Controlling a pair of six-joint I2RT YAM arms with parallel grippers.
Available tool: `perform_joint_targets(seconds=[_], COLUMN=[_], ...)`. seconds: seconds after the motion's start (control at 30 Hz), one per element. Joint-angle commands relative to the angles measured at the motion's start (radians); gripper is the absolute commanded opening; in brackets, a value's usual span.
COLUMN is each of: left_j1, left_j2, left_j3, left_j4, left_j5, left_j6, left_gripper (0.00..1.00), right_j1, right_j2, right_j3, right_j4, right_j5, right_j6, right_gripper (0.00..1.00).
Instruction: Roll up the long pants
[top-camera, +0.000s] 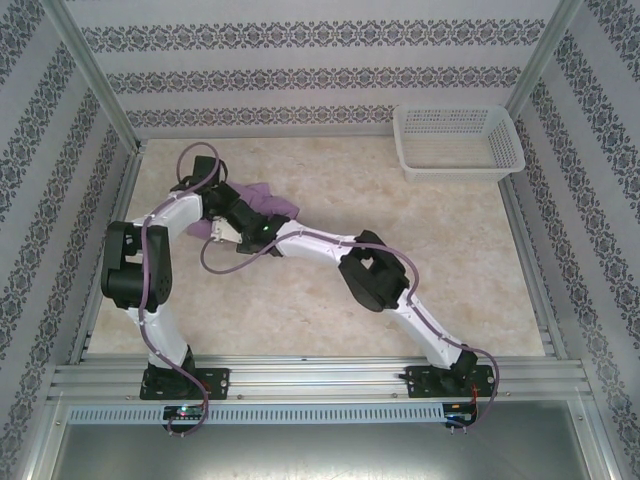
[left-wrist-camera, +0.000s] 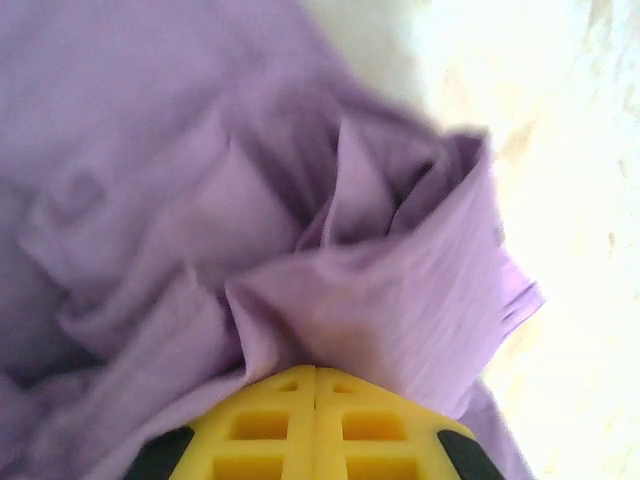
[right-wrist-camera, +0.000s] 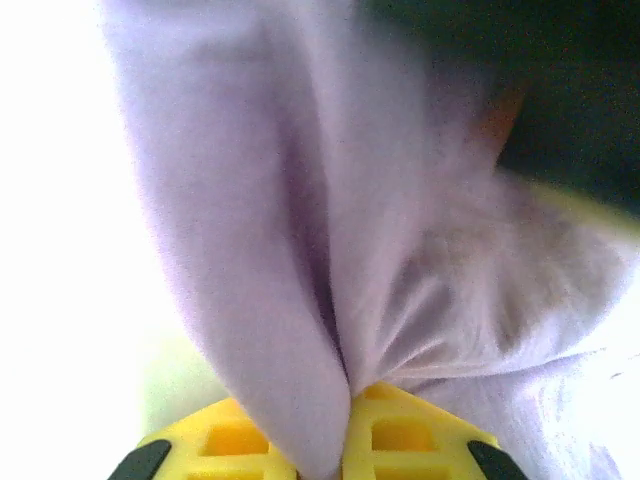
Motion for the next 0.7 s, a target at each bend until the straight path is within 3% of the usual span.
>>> perform_joint_targets(seconds=[0.0, 0.07, 0.1, 0.17, 0.37, 0.67], left_j1=[0.101, 0.143, 0.161, 0.189, 0.207, 0.208], left_j2=[-0.072, -0.078, -0.084, -0.096, -0.152, -0.168], left_j3=[0.178, 0.277, 0.317, 0.369, 0.31, 0.116], left_j4=[-0.13, -0.174, -0.19, -0.208, -0.194, -0.092], left_j5=[-0.007, -0.014, -0.017, -0.013, 0.008, 0.075], left_j6=[0.018, 0.025, 0.027, 0.03, 0.036, -0.006], left_gripper=[0.31, 0.72, 0.87, 0.98, 1.0, 0.88], right_j1=[-0.11, -0.14, -0.153, -0.172, -0.224, -0.36], right_j2=[-0.094, -0.12, -0.132, -0.151, -0.197, -0.174], right_j3=[-0.016, 0.02, 0.036, 0.064, 0.132, 0.38], right_j4=[-0.158, -0.203, -0.219, -0.251, -0.289, -0.408], right_j5=[-0.087, -0.148, -0.174, -0.212, -0.307, -0.355], right_j6=[0.156, 0.194, 0.207, 0.226, 0.294, 0.346], right_gripper=[0.0, 0.0, 0.0, 0.0, 0.0, 0.0])
